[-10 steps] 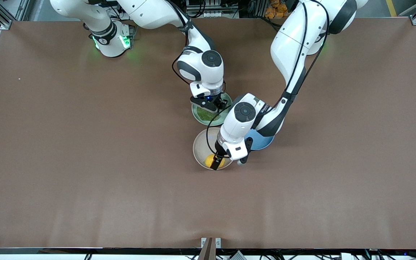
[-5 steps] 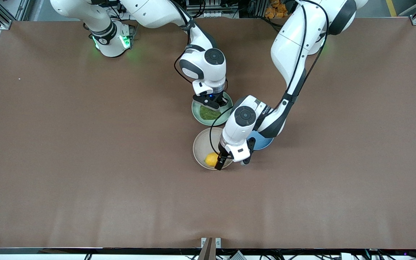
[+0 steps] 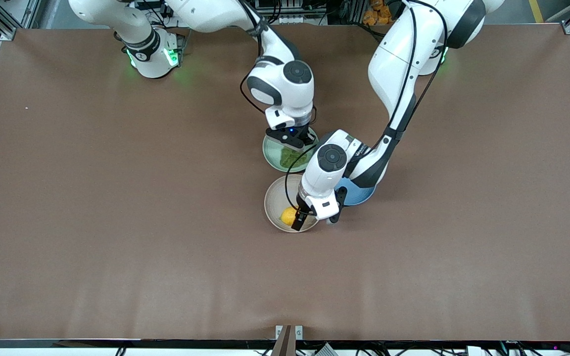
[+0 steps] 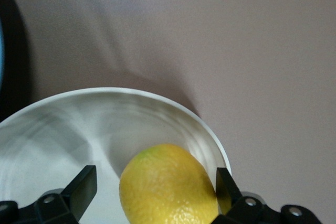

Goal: Pick lemon and lettuce from plates
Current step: 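Grasp the lettuce with the right gripper while the left gripper grasps the lemon, then lift the lettuce off its plate while the left gripper lifts the lemon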

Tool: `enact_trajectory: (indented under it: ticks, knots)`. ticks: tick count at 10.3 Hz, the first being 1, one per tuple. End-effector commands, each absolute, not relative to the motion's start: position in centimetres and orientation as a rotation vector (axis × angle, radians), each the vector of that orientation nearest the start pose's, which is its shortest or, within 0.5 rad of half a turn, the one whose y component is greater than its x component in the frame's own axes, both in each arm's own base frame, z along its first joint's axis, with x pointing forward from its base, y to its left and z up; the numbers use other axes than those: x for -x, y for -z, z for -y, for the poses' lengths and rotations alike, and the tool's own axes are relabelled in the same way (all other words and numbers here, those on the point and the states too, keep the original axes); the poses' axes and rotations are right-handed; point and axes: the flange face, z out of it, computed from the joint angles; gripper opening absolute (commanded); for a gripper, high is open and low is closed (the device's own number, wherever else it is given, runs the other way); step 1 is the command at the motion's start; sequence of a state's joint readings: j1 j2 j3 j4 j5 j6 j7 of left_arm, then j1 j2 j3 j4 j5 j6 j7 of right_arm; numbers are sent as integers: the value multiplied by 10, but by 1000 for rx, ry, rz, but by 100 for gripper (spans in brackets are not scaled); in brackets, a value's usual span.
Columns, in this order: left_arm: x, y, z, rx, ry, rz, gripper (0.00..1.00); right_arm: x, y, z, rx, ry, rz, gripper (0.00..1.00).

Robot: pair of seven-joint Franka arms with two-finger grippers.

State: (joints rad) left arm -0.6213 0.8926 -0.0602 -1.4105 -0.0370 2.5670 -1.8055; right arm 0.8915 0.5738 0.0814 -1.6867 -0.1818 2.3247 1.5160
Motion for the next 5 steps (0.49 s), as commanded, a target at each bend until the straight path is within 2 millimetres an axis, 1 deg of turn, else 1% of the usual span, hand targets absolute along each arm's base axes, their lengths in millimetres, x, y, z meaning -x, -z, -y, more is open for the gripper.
enact_trajectory:
  ticks: [1, 2, 3, 4, 5]
  knots:
    - [-587, -193, 475, 2830, 53, 1906, 100, -408, -356, -552, 3060, 194, -624, 0]
    - [-584, -193, 478, 2861, 151, 1819, 72, -422, -386, -540, 3078, 126, -583, 0]
    - [-583, -191, 478, 2847, 212, 1808, 8, -433, -414, -523, 3098, 48, -493, 0]
    - [-581, -192, 480, 2833, 225, 1825, 0, -447, -436, -501, 3117, 17, -435, 0]
    - [-583, -194, 478, 2832, 233, 1829, 0, -462, -454, -475, 3122, -22, -384, 0]
